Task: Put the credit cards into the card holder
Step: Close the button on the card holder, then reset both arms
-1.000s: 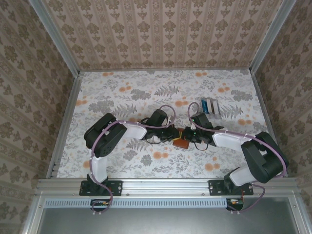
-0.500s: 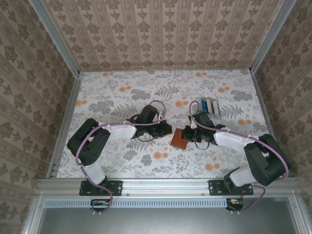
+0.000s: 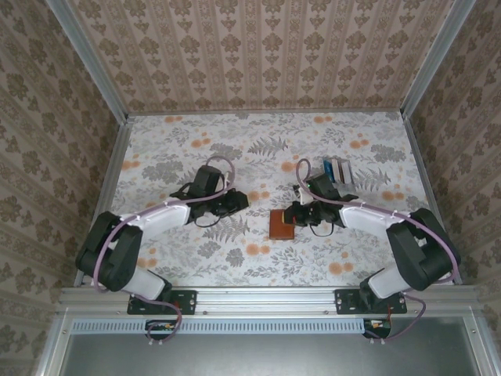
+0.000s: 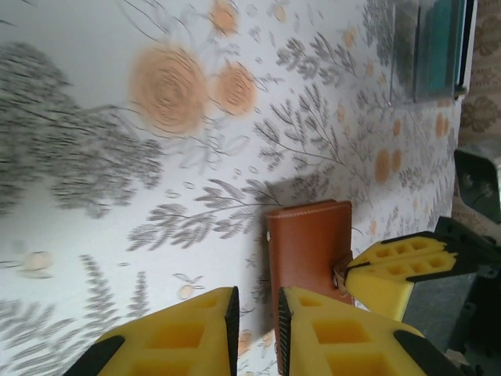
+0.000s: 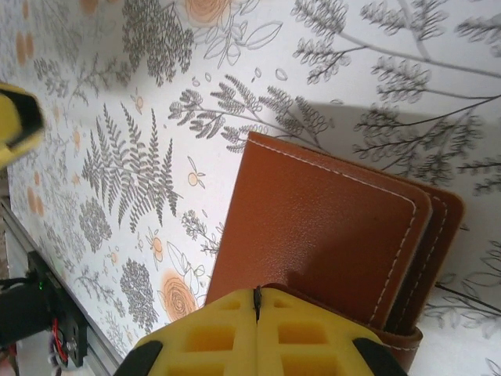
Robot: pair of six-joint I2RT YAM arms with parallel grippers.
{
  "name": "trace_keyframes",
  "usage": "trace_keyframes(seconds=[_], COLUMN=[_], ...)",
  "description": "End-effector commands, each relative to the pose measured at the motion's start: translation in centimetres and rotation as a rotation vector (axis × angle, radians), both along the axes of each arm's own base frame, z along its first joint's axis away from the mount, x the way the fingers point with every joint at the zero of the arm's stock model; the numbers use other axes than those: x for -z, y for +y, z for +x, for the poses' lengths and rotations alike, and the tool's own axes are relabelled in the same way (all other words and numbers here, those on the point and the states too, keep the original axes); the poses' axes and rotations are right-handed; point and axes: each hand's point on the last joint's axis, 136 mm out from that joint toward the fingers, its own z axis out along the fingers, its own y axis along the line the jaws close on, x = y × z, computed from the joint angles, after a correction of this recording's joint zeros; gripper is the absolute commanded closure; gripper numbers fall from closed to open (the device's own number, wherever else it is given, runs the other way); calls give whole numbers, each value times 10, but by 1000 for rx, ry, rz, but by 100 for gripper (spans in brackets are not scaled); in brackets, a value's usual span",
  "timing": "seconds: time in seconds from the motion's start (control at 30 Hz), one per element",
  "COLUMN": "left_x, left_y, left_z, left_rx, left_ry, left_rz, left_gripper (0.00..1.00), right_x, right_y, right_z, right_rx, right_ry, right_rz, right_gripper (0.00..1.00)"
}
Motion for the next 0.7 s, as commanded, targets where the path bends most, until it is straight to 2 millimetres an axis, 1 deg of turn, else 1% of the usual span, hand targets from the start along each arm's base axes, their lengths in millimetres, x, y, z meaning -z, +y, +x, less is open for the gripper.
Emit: trace_keyframes(seconds=[0.0, 0.07, 0.1, 0.13, 0.17, 0.2, 0.23, 0.27, 0.37, 0.43, 0.47, 0.5, 0.53, 0.57, 0.6, 0.63, 0.67], left_x=[1, -2, -3, -5, -7, -11, -15, -20, -37, -53, -61, -65, -73, -80, -86, -93, -102], left_y=[29, 46, 53, 61, 67, 71, 75, 79, 92, 101, 106, 110, 114, 117, 120, 125, 132], left_z=[0, 2, 3, 3, 3, 3, 3, 4, 9, 13, 14, 16, 18, 20, 21, 22, 23], left_rx=[-29, -57, -71, -87, -95, -97, -100, -107, -137, -159, -174, -187, -202, -213, -221, -228, -246], left_ry=[-38, -67, -79, -88, -98, -113, -131, -155, -233, -289, -320, -345, -386, -427, -461, -499, -539], left_rz=[80, 129, 153, 178, 201, 218, 242, 260, 318, 351, 368, 385, 399, 416, 433, 460, 502], left_gripper=[77, 76, 76, 76, 76, 75, 73, 71, 60, 55, 53, 52, 50, 49, 41, 30, 11], right_x=[-7, -8, -11, -16, -23, -30, -39, -54, -89, -117, -129, -140, -153, -163, -172, -181, -187], right_y=[18, 23, 24, 24, 22, 21, 19, 16, -2, -22, -30, -39, -50, -63, -76, -91, -104], right_z=[-5, -8, -8, -7, -5, -4, -1, 2, 13, 22, 24, 27, 30, 32, 33, 34, 33], right_rx=[-107, -129, -131, -122, -107, -93, -79, -61, 29, 127, 170, 214, 268, 329, 388, 455, 514], right_ry=[-22, -34, -48, -69, -95, -124, -161, -215, -376, -498, -549, -602, -665, -721, -769, -819, -866], right_rz=[21, 0, -2, -1, 3, 8, 10, 15, -17, -44, -53, -61, -74, -95, -114, -141, -165], right_gripper=[80, 69, 65, 61, 53, 49, 48, 48, 49, 45, 40, 14, 1, 0, 0, 0, 0])
